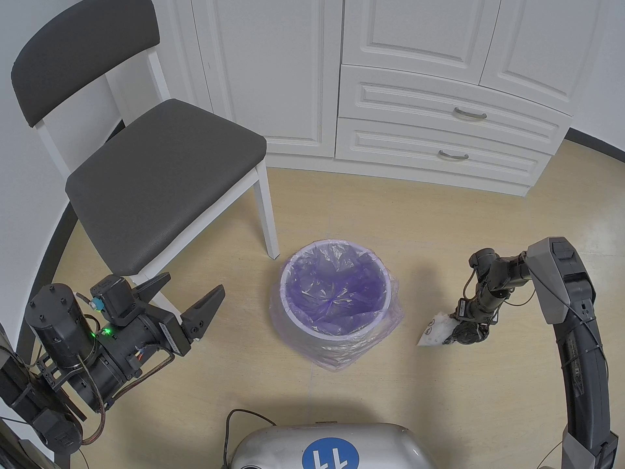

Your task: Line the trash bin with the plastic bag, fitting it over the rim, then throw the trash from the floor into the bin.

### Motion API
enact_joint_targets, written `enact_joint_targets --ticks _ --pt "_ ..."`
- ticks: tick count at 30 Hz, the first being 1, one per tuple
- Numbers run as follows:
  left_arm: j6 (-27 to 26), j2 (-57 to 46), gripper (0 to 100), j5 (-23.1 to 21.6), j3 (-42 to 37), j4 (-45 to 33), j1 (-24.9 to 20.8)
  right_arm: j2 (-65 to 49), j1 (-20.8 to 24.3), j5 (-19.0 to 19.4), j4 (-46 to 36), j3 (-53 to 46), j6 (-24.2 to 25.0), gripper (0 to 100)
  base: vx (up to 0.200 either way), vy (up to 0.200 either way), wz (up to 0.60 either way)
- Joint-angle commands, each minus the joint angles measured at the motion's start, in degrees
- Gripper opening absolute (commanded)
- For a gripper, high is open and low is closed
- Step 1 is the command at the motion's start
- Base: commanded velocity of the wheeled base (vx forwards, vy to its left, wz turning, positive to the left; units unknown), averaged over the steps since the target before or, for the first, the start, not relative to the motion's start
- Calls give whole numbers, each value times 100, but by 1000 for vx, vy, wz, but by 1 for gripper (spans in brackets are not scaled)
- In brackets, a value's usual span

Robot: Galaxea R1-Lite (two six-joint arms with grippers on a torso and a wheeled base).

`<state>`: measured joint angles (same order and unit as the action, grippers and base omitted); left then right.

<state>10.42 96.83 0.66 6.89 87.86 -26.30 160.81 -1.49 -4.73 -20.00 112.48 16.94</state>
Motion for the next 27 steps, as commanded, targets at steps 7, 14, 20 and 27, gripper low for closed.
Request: enact_joint_targets --ticks 7,14,20,27 --pt "4 11 100 4 -12 3 -34 -357 70 -177 32 -121 55 0 0 0 0" --pt "4 -77 100 4 -21 3 -42 -1007 140 -221 67 -675 19 0 0 0 0" --pt "-14 -305 100 4 -21 3 -60 -2291 298 -213 128 -1598 -51 0 0 0 0" --pt "-40 -648 100 4 -12 -5 -174 -3530 456 -248 1130 -2934 -385 0 0 0 0"
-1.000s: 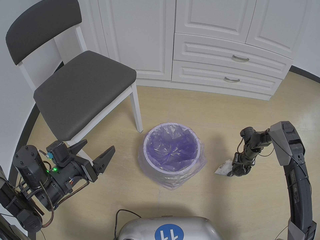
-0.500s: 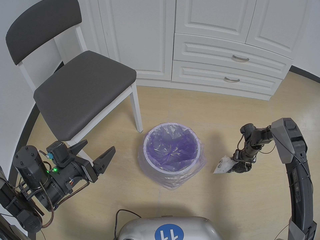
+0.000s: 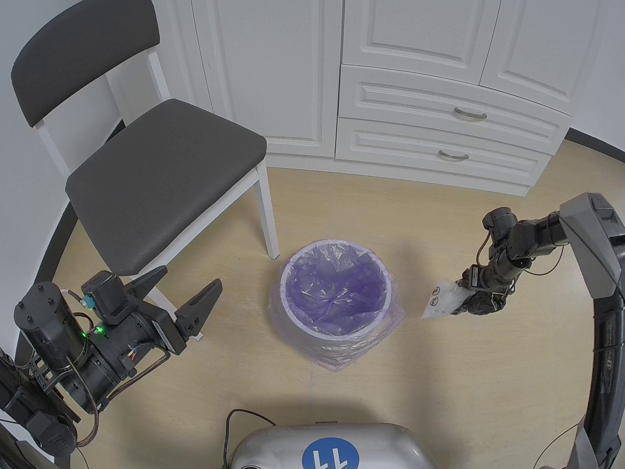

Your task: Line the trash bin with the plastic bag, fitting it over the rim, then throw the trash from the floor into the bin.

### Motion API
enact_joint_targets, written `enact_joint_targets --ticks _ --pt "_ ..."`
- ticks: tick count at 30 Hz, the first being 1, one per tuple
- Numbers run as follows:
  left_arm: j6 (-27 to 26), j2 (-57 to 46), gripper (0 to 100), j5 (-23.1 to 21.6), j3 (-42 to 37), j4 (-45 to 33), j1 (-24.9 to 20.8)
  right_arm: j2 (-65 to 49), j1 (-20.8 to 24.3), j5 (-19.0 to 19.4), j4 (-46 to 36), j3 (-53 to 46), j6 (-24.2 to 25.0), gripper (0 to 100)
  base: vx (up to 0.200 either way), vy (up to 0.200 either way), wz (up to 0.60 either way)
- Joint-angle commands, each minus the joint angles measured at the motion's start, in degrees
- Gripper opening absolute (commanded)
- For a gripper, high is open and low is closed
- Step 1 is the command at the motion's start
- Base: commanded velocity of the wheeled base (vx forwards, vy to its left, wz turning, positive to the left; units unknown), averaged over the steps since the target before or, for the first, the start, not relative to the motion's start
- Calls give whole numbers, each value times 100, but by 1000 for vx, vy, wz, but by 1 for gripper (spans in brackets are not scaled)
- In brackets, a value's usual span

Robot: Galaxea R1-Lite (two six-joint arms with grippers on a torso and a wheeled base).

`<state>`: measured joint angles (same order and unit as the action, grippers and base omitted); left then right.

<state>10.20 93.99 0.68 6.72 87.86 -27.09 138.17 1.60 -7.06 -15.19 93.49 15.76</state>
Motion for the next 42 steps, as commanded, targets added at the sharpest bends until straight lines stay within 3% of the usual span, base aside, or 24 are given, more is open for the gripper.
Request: enact_joint_targets --ticks 1,12,13,15,17,22,25,26,28,29,30,32,35,36,37,38,39,42 --pt "-10 -434 100 2 14 -5 -121 -1477 174 -24 921 -1325 -390 0 0 0 0" --pt "-528 -865 100 11 23 -5 -192 -2813 438 -261 3813 -3575 -1383 0 0 0 0" --pt "-607 -900 100 11 23 3 -192 -2795 429 -270 4797 -4023 -1734 0 0 0 0" --pt "-616 -944 100 2 23 3 -192 -2778 412 -279 5342 -4251 -1919 0 0 0 0" --pt "-616 -1032 100 2 23 -5 -244 -2699 429 -279 6775 -4840 -2332 0 0 0 0" --pt "-713 -1269 100 28 84 -5 -280 -2215 508 -279 9051 -5719 -3167 0 0 0 0" --pt "-897 -1594 100 20 93 -14 -236 -1679 482 -217 10326 -5754 -3642 0 0 0 0" --pt "-897 -1594 100 20 93 -14 -236 -1679 482 -217 10326 -5754 -3642 0 0 0 0" --pt "-941 -1911 100 -24 111 -14 -236 -1372 332 -191 10519 -5183 -4811 0 0 0 0" --pt "-941 -1919 100 -24 102 -14 -236 -1372 324 -191 10519 -5157 -4863 0 0 0 0" --pt "-985 -2069 100 -33 111 -14 -236 -1380 218 -59 10519 -4893 -5487 0 0 0 0" --pt "-1029 -2113 100 -33 137 -14 -227 -1415 201 135 10519 -4796 -5698 0 0 0 0" --pt "-1091 -2245 100 -24 172 -14 -227 -1600 174 908 10519 -4480 -6428 0 0 0 0" --pt "-1091 -2245 100 -24 172 -14 -227 -1600 174 934 10519 -4462 -6463 0 0 0 0" --pt "-1108 -2245 100 -33 181 -14 -227 -1653 192 1295 10519 -4401 -6990 0 0 0 0" --pt "-1108 -2245 100 -33 181 -14 -227 -1653 192 1295 10519 -4401 -6990 0 0 0 0" --pt "-1117 -2209 100 -42 163 -14 -236 -1864 297 1796 10519 -4453 -7693 0 0 0 0" --pt "-1117 -2122 100 -42 137 -14 -236 -2127 640 2314 10079 -4462 -8555 0 0 0 0"
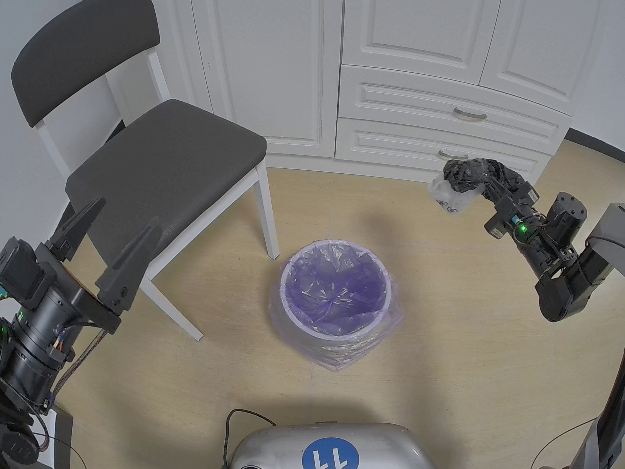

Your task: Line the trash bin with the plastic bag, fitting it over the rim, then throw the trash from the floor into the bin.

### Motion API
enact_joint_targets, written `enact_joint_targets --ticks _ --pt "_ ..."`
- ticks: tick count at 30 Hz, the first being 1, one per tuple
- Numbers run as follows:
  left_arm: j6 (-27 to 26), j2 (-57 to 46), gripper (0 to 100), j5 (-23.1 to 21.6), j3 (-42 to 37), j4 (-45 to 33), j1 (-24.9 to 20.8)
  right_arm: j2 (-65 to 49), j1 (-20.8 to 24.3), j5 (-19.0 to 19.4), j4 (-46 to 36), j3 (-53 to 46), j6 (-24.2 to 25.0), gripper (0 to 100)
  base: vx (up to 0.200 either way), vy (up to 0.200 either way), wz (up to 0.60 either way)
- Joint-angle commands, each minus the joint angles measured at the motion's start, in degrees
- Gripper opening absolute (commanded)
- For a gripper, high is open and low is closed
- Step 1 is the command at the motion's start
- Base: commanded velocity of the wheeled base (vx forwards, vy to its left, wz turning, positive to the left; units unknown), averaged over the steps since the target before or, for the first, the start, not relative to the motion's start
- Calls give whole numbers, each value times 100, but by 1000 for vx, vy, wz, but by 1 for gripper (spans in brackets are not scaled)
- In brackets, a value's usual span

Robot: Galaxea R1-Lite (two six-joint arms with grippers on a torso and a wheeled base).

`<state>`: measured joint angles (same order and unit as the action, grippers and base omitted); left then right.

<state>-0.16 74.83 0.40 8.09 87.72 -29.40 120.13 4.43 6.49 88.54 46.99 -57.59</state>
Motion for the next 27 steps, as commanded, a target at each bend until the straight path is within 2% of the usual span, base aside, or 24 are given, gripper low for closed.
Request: enact_joint_targets --ticks 1,8,9,10,15,20,27 --pt "-72 -188 100 -14 -18 -1 -4 -420 507 1021 -584 196 -1492 0 0 0 0" --pt "-72 -153 100 -5 17 -1 -4 -552 1394 1030 -2297 627 -2705 0 0 0 0" --pt "-72 -153 100 -14 17 -1 -4 -560 1430 1030 -2394 653 -2758 0 0 0 0" --pt "-90 -179 100 -23 52 -1 -4 -596 1658 1030 -3106 908 -3065 0 0 0 0" --pt "-63 -153 100 -23 166 -1 5 -437 2036 819 -4820 1769 -3645 0 0 0 0" --pt "-63 -153 100 -23 96 -1 5 -253 2273 485 -6226 2595 -3821 0 0 0 0" --pt "-54 -117 100 -23 61 -1 5 204 2370 389 -6516 3061 -3900 0 0 0 0"
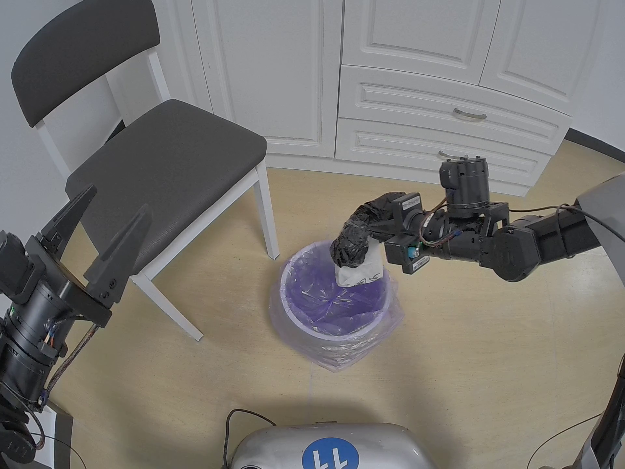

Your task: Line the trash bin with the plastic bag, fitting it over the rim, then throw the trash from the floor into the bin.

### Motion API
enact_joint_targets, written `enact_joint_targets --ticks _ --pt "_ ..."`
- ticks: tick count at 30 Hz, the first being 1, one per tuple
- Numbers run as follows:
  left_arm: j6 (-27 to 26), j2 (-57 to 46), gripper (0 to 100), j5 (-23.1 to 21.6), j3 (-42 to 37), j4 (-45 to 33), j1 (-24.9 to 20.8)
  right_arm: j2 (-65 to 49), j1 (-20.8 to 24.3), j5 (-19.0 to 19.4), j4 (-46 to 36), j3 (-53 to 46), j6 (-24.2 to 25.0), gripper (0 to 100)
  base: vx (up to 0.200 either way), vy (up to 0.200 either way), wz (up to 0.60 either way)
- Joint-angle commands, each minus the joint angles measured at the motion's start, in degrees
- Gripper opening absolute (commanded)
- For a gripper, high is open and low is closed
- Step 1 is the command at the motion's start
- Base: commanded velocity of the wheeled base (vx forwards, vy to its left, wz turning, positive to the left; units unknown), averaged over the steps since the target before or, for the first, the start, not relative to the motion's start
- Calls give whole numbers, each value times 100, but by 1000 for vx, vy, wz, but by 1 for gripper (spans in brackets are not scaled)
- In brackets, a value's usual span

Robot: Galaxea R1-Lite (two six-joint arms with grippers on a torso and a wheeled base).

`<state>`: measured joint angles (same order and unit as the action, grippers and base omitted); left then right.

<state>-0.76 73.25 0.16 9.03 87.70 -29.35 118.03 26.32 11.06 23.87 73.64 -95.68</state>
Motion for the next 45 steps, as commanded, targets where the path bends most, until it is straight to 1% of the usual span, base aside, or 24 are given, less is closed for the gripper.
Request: enact_joint_targets --ticks 1,5,10,22,29,42,45 --pt "5 40 100 2 -33 2 0 537 189 -69 -40 467 -91 0 0 0 0" --pt "5 40 100 2 -33 2 0 704 189 -69 -14 493 -82 0 0 0 0" --pt "-4 40 100 2 -33 2 0 941 154 -69 320 502 -73 0 0 0 0" --pt "5 57 100 2 -42 -7 61 1512 49 -77 355 880 -64 0 0 0 0" --pt "5 163 100 11 -51 -7 79 1908 58 -165 364 1117 -47 0 0 0 0" --pt "-21 233 100 2 -104 2 88 2356 110 -209 364 1135 -47 0 0 0 0" --pt "-21 233 100 2 -121 2 88 2488 119 -280 364 1249 -47 0 0 0 0"
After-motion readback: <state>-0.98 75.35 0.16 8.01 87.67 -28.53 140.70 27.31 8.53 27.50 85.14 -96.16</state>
